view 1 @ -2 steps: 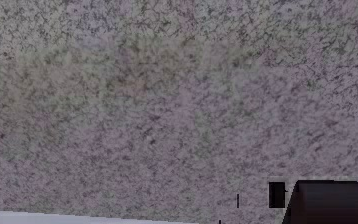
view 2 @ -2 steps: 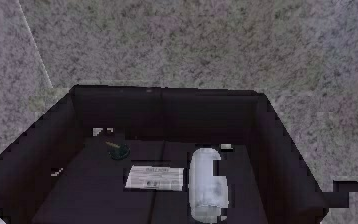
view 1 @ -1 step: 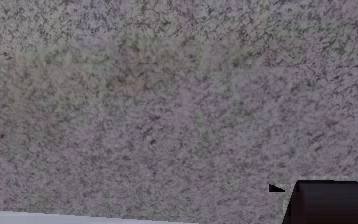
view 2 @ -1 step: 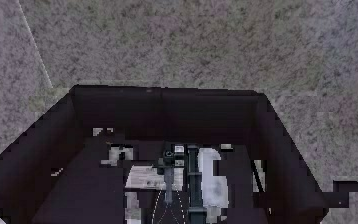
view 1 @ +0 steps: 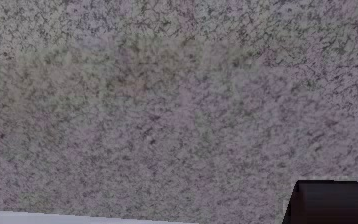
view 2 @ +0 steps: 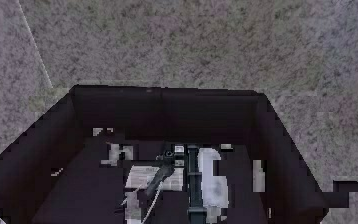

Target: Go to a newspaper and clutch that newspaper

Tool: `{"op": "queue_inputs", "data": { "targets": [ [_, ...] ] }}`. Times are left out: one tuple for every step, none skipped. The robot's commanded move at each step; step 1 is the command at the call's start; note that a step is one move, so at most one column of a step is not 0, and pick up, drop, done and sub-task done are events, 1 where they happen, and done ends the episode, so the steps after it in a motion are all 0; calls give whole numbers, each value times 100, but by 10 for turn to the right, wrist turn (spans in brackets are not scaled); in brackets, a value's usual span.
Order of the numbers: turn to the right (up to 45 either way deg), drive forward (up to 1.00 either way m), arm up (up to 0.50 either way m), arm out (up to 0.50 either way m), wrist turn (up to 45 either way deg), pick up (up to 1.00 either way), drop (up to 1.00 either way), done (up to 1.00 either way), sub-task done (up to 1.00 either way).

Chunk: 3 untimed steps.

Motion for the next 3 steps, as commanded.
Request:
{"op": "queue_inputs", "data": {
  "targets": [
    [0, 0, 0, 0, 450, 0, 0, 0, 0],
    [0, 0, 0, 0, 450, 0, 0, 0, 0],
    [0, 0, 0, 0, 450, 0, 0, 0, 0]
  ]
}}
